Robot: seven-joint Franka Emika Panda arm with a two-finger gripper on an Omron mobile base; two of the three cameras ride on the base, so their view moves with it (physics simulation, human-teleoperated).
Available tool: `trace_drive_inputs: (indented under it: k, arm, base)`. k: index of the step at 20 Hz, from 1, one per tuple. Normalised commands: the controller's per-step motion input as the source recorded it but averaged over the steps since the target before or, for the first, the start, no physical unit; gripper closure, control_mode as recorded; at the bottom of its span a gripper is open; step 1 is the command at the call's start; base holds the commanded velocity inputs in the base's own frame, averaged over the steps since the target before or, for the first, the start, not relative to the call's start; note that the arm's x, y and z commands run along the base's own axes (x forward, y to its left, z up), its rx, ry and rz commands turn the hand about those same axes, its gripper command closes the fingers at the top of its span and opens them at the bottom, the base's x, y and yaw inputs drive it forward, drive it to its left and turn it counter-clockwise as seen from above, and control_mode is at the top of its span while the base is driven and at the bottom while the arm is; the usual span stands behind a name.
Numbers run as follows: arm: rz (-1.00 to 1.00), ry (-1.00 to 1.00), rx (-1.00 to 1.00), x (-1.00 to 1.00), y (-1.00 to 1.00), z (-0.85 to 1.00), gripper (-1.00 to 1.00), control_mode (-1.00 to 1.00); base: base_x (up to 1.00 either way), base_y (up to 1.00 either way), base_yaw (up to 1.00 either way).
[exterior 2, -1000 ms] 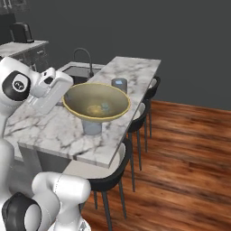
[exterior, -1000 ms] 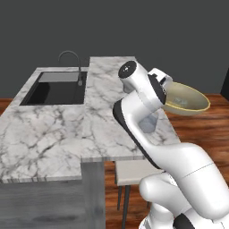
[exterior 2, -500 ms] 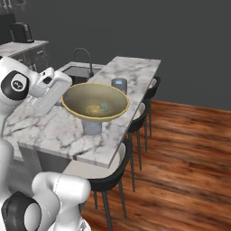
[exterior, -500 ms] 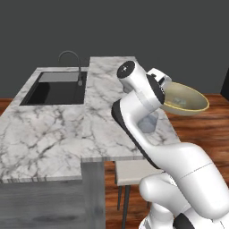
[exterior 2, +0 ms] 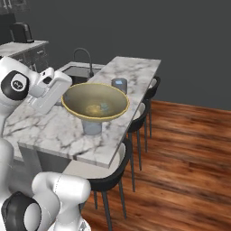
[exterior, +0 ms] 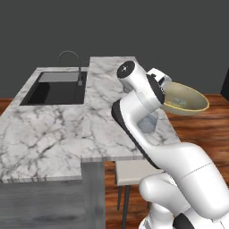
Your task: There are four ice cubes in the ice bowl. Place two ice cubes in each glass of water.
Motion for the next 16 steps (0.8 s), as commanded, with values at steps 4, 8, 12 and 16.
trace_drive_inputs:
  k: [4, 8, 12, 16]
  arm:
    - [0.0, 0.0, 0.0, 0.0, 0.0, 0.0, 1.0, 1.0]
    - [0.0, 0.0, 0.0, 0.0, 0.0, 0.0, 1.0, 1.0]
    - [0.0, 0.0, 0.0, 0.0, 0.0, 0.0, 1.0, -1.0]
    - [0.0, 0.0, 0.0, 0.0, 0.0, 0.0, 1.0, -1.0]
  base:
    - [0.0, 0.0, 0.0]
    - [0.0, 0.0, 0.0]
    - [0.0, 0.0, 0.0]
    - [0.0, 0.0, 0.0]
